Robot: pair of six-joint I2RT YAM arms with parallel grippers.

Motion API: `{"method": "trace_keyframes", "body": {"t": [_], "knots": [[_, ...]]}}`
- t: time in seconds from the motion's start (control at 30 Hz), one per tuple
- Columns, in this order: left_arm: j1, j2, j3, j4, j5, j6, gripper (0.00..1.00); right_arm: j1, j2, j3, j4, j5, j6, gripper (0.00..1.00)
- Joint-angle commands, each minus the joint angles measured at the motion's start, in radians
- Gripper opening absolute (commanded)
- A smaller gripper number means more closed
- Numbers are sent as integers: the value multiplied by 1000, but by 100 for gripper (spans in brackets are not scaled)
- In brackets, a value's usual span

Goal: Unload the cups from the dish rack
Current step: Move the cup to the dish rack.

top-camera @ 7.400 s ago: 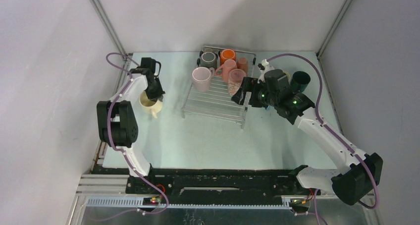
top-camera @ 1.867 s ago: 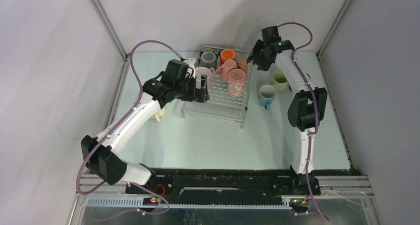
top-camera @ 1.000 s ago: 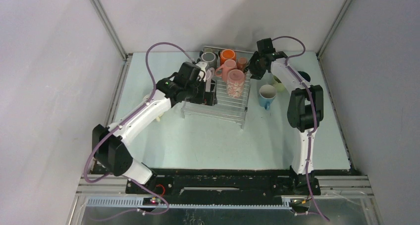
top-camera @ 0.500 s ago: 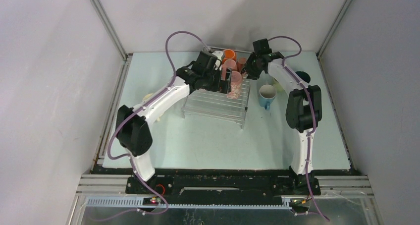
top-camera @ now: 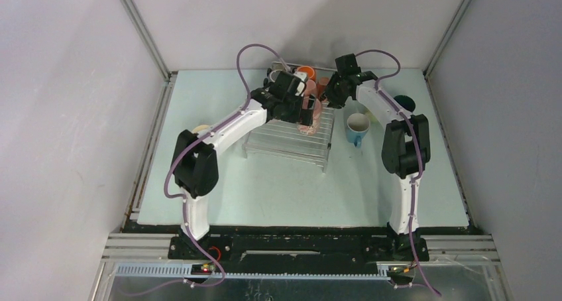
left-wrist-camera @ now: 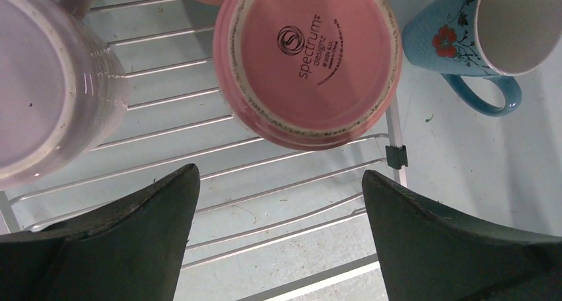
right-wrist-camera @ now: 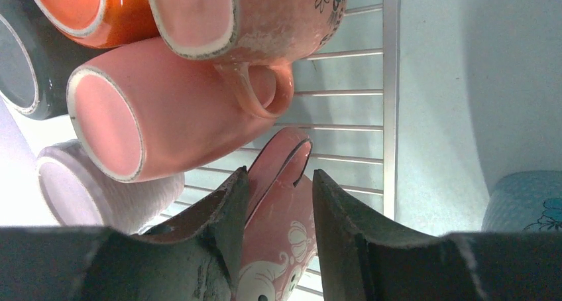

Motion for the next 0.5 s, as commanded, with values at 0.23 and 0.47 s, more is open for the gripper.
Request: {"method": "trace_keyframes", "body": {"t": [0.23,0.47], "knots": [[-27,-25,18,59,-11,20,100,42,-83,-79,-17,-6,-11,47],[-28,-44,-9,59,-24,24,100,70,-101,-95,-12,-1,-14,47]]}}
